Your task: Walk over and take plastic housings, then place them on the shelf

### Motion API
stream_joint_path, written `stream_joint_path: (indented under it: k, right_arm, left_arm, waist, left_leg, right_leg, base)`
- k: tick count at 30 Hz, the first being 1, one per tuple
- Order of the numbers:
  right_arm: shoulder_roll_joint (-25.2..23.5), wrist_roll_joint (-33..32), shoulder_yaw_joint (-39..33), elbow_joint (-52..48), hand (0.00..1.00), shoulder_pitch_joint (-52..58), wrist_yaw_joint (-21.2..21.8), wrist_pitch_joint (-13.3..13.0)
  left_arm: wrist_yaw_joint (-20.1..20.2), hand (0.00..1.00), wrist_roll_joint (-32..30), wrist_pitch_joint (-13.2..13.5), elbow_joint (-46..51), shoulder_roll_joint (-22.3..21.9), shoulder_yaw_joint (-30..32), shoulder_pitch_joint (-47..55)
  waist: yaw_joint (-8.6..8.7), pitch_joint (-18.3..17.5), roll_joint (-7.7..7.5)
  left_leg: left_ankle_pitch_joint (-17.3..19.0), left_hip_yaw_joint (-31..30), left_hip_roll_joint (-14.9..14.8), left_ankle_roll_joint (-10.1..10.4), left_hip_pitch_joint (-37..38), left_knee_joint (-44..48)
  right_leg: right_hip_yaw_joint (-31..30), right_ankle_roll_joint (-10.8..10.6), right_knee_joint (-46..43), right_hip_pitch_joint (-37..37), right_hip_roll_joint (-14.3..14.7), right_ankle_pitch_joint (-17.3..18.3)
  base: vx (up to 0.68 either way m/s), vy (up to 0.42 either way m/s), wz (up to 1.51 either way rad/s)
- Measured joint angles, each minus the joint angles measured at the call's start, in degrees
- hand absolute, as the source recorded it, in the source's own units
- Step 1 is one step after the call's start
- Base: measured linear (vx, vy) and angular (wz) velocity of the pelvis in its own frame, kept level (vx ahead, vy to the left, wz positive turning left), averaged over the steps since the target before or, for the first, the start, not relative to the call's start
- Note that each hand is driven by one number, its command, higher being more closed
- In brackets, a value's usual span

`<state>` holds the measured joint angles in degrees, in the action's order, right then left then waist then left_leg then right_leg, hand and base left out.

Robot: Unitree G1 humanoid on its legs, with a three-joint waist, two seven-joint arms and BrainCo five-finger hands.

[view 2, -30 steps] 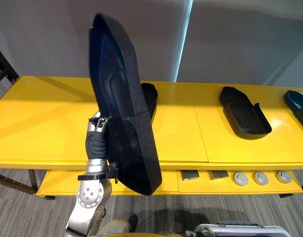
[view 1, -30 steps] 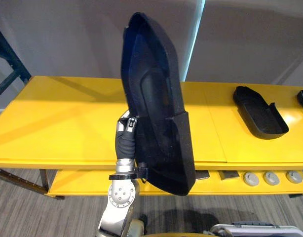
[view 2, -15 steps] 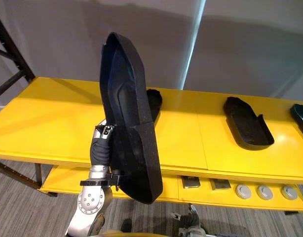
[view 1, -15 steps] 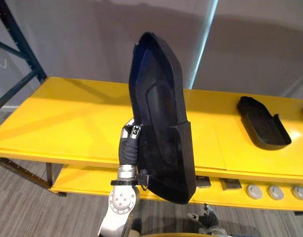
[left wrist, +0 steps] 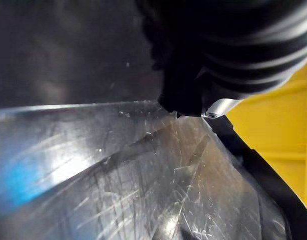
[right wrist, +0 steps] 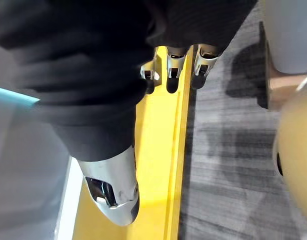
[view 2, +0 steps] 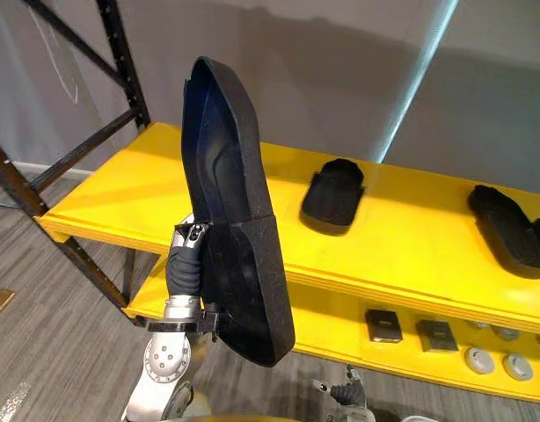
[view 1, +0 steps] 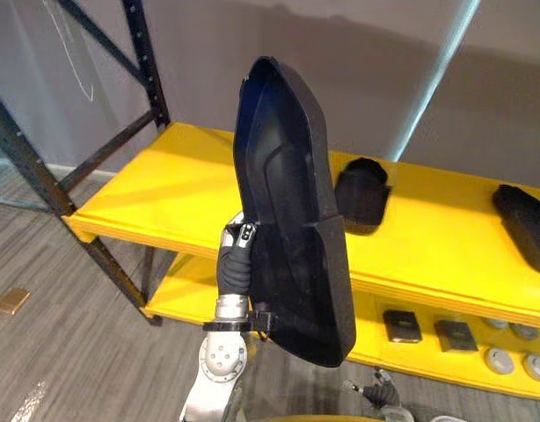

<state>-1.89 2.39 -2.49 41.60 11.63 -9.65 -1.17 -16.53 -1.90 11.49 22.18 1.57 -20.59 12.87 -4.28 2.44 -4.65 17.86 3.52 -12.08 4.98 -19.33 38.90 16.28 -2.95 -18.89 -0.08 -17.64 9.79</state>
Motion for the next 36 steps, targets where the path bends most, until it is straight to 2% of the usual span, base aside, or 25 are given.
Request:
stream_joint_path:
  k: [2,3,4,5,6,7,8,9,10,12,17,24,27,29,34,36]
  right_arm:
    - [0.0,0.0,0.3,-0.3,0.0,-0.2,0.1,-0.2]
    - [-0.1,0.0,0.3,0.0,0.0,0.2,0.5,-0.2]
    - [-0.1,0.0,0.5,0.6,0.0,0.1,1.1,-0.3]
    - [-0.1,-0.1,0.6,1.0,0.0,0.1,1.1,-0.4]
    - [-0.1,-0.1,0.8,1.5,0.0,0.0,1.1,-0.6]
    - [-0.1,-0.3,0.8,2.4,0.0,0.1,1.0,-0.8]
    - [-0.1,-0.6,0.8,2.6,0.0,0.1,1.0,-0.7]
    - [0.0,-0.8,0.7,2.7,0.0,0.1,1.0,-0.7]
    - [-0.1,-1.1,0.9,2.8,0.0,0.1,1.0,-0.8]
    - [-0.1,-1.5,1.3,2.7,0.0,-0.2,1.0,-0.8]
    - [-0.1,-2.4,0.8,2.7,0.0,-0.1,0.9,-0.9]
    - [0.0,-2.6,0.5,2.6,0.0,0.4,0.8,-1.0]
    - [0.0,-2.4,0.3,2.6,0.0,1.1,0.8,-1.0]
    - [0.0,-2.3,0.2,2.8,0.0,1.3,0.8,-1.0]
    - [0.1,-1.7,0.1,5.4,0.0,2.0,1.0,-1.1]
    - [0.3,-1.5,0.0,6.3,0.0,1.8,1.1,-1.4]
  left_arm:
    - [0.1,1.0,-0.6,-0.2,-0.3,0.9,0.4,0.2]
    - [0.4,1.0,-1.2,-0.3,-0.3,1.0,0.5,0.3]
    - [0.4,1.0,-1.2,-0.3,-0.3,0.9,0.5,0.2]
    - [0.4,1.0,-1.2,-0.3,-0.3,0.9,0.5,0.2]
    - [0.5,1.0,-1.2,-0.3,-0.4,0.8,0.5,0.2]
    - [0.7,1.0,-1.2,-0.3,-0.5,0.7,0.4,0.1]
    - [0.9,1.0,-1.2,-0.2,-0.8,0.3,0.4,0.1]
    - [1.1,1.0,-1.3,-0.2,-1.7,-0.4,0.4,0.0]
    - [1.4,1.0,-1.8,-0.4,-3.0,-1.2,0.3,0.0]
    - [1.6,1.0,-2.3,-0.4,-4.2,-1.2,0.3,-0.1]
    - [2.5,1.0,-2.4,-1.1,-5.0,-1.2,0.4,-0.1]
    - [2.8,1.0,-3.4,-1.1,-5.0,-1.2,1.0,0.2]
    - [2.8,1.0,-3.8,-1.1,-5.0,-1.2,1.1,0.2]
    - [2.8,1.0,-4.5,-1.2,-5.0,-1.2,2.0,0.2]
    - [1.3,1.0,-7.8,-2.3,-6.3,-1.1,7.0,-2.7]
    - [-0.2,1.0,-8.0,-2.9,-9.5,0.1,10.4,-6.9]
  waist:
    - [0.41,-0.3,-0.45]
    - [0.32,-0.3,-0.5]
    - [0.33,-0.4,-0.69]
    - [0.36,-0.5,-0.75]
    - [0.37,-0.5,-0.76]
    - [0.48,-0.5,-0.59]
    - [0.7,-0.5,-0.61]
    - [1.17,-0.6,-0.47]
    - [1.9,-0.8,-0.43]
    - [1.92,-0.9,-0.25]
    - [1.82,-1.4,-0.16]
    - [2.12,-1.9,0.14]
    - [3.34,-2.1,0.04]
    - [3.55,-2.4,0.09]
    - [3.66,-3.6,0.5]
    - [3.8,-3.8,0.49]
  left_leg:
    - [1.0,1.1,1.7,-1.0,1.0,-0.5]
    - [0.9,1.9,2.9,-2.4,2.6,-2.5]
    - [-0.3,2.5,4.6,-2.2,4.5,-5.9]
    - [-1.0,2.8,5.4,-2.5,5.6,-7.9]
    - [-2.2,3.2,6.7,-2.6,7.2,-10.8]
    - [-3.7,3.5,8.6,-3.6,9.3,-14.1]
    - [-4.6,3.5,9.5,-4.2,9.6,-14.8]
    - [-4.7,2.9,10.5,-4.8,9.6,-14.8]
    - [-5.3,2.2,10.8,-5.8,9.4,-14.3]
    - [-5.5,1.0,10.8,-6.2,8.6,-13.7]
    - [-5.9,-0.4,9.3,-6.0,8.7,-13.8]
    - [-7.5,1.6,6.9,-3.3,9.2,-18.1]
    - [-8.2,2.0,6.1,-2.8,9.2,-18.7]
    - [-8.5,2.2,5.9,-2.7,9.2,-19.1]
    - [-9.3,3.4,5.3,-2.1,9.9,-20.7]
    - [-10.0,3.4,5.3,-2.2,10.6,-21.9]
  right_leg:
    - [-0.8,-3.0,-2.0,-0.3,0.4,1.0]
    - [-1.7,-5.7,-3.8,0.0,2.7,2.9]
    - [-4.3,-6.8,-4.7,-0.1,6.4,4.2]
    - [-5.3,-6.7,-4.8,-0.3,7.9,4.6]
    - [-6.2,-5.9,-4.6,-0.4,10.7,5.6]
    - [-8.9,-3.2,-2.6,-0.4,15.2,6.9]
    - [-9.3,-1.7,-1.1,-0.5,16.6,7.3]
    - [-9.5,1.8,-0.7,-0.6,16.9,6.5]
    - [-9.0,1.6,0.0,0.0,16.8,6.3]
    - [-8.3,2.6,1.4,0.5,17.2,5.3]
    - [-8.2,4.7,4.4,2.9,19.5,3.4]
    - [-11.5,5.9,9.1,2.8,21.9,-0.2]
    - [-12.1,5.6,10.1,2.8,22.6,-0.9]
    - [-12.5,6.1,10.6,2.7,22.9,-1.3]
    - [-14.9,5.2,12.1,2.8,23.6,-2.4]
    - [-15.4,5.3,12.2,2.7,23.6,-2.5]
  base:
    - [0.02,0.389,-0.17]
    - [0.04,0.297,0.04]
    - [0.04,0.267,0.05]
    - [0.05,0.211,0.08]
    - [0.06,0.168,0.11]
    - [0.08,0.169,0.19]
    - [0.07,0.108,0.32]
    - [0.07,0.071,0.46]
    - [0.06,0.043,0.42]
    - [0.06,0.019,0.33]
    - [0.02,-0.084,0.13]
    - [-0.08,-0.083,-0.25]
    - [-0.04,-0.063,-0.12]
    - [-0.01,-0.042,-0.12]
    - [0.03,-0.014,-0.14]
    - [0.0,0.0,0.0]
